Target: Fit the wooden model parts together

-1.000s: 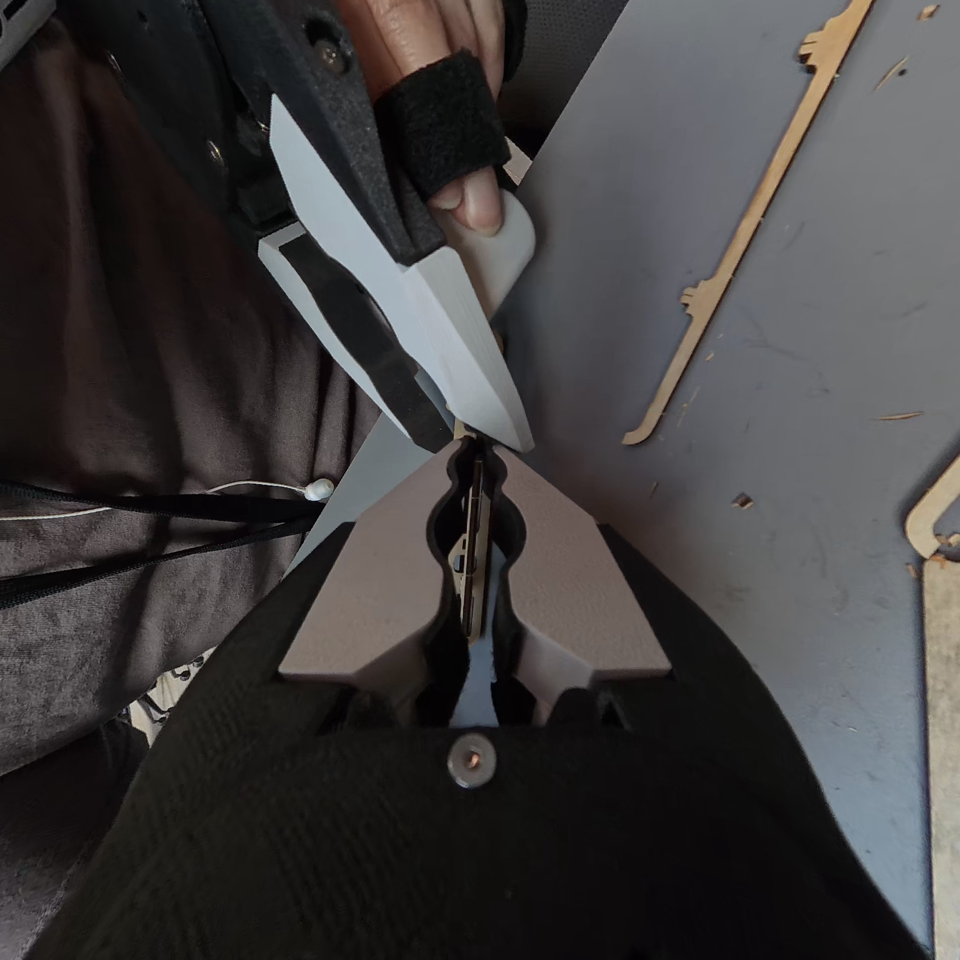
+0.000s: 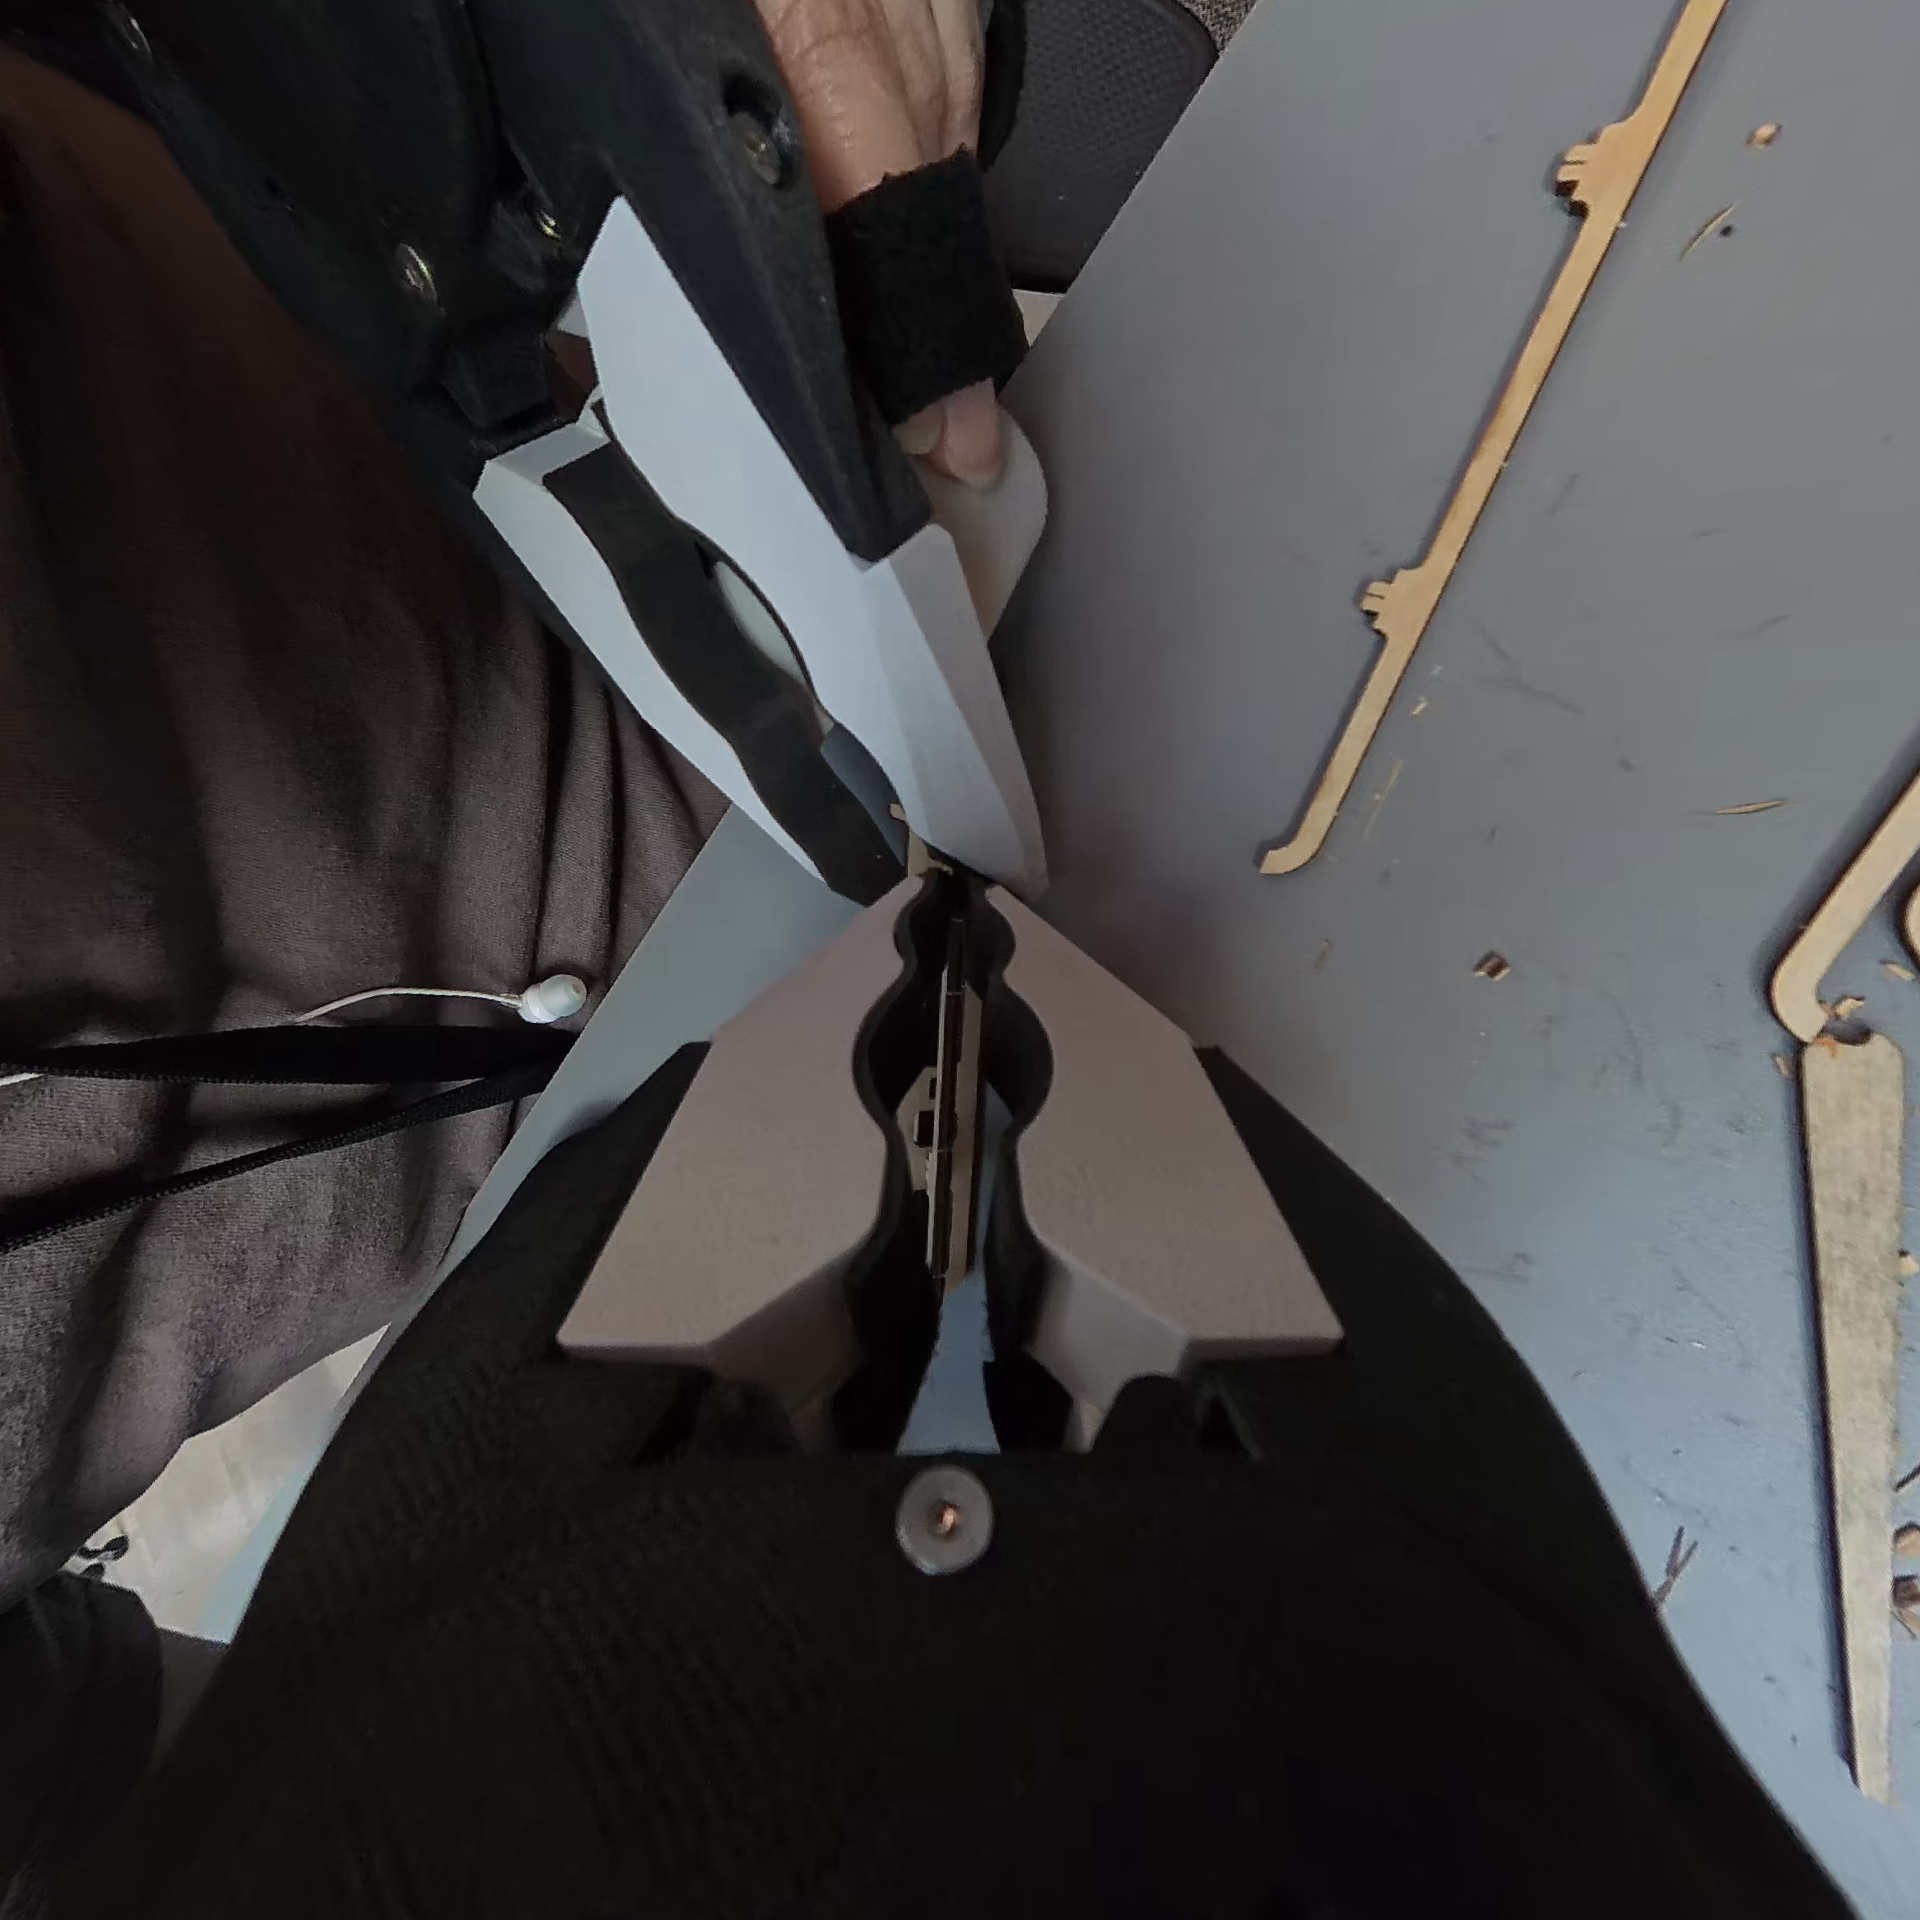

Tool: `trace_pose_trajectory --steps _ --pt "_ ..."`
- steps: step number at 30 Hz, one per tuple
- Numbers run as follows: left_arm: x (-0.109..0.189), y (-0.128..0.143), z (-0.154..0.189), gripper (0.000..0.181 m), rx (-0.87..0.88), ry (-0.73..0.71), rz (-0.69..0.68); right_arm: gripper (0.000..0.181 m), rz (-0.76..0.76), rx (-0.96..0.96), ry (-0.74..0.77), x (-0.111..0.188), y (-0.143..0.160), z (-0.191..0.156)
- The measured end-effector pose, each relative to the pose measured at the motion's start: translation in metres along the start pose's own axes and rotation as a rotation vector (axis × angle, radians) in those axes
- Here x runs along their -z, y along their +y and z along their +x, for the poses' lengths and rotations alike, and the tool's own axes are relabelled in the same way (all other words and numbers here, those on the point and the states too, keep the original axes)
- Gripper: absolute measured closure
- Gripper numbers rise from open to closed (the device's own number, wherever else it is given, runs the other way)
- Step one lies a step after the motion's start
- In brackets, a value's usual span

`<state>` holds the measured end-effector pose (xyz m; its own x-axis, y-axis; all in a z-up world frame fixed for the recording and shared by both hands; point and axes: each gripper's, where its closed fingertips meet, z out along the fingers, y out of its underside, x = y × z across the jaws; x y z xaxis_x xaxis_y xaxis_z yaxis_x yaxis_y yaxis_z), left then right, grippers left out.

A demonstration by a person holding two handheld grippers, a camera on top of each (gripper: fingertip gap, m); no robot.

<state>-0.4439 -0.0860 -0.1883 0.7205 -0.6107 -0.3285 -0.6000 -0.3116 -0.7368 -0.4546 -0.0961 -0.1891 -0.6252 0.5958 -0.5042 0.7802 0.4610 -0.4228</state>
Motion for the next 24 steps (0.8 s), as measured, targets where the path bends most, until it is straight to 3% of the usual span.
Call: trace_pose_trajectory --steps 16,24 --pt "0.0025 0.0002 0.0031 0.16 0.041 -0.059 0.002 0.181 0.03 -0.028 -0.045 -0.0001 0.0001 -0.0011" --pt "0.0054 0.0004 0.0021 0.161 -0.041 -0.142 -0.011 0.181 0.03 -0.017 -0.042 0.0003 -0.0015 -0.001"
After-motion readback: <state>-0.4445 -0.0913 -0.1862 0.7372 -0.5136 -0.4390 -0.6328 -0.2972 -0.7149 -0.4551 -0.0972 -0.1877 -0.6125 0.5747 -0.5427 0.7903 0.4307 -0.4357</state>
